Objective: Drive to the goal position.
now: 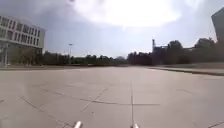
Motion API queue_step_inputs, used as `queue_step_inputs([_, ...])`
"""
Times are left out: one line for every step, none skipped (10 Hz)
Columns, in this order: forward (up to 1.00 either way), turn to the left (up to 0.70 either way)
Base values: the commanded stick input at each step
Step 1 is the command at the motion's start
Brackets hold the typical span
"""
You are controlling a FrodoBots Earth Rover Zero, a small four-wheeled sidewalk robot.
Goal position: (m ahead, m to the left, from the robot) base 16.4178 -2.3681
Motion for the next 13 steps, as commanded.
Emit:
queue_step_inputs([0.70,-0.01])
queue_step_inputs([0.70,-0.01])
queue_step_inputs([0.70,-0.01])
queue_step_inputs([0.70,-0.01])
queue_step_inputs([0.70,-0.01])
queue_step_inputs([0.70,-0.01])
queue_step_inputs([0.70,-0.01])
queue_step_inputs([0.70,-0.01])
queue_step_inputs([0.70,-0.01])
queue_step_inputs([0.70,-0.01])
queue_step_inputs([0.70,-0.01])
queue_step_inputs([0.70,-0.01])
queue_step_inputs([0.70,-0.01])
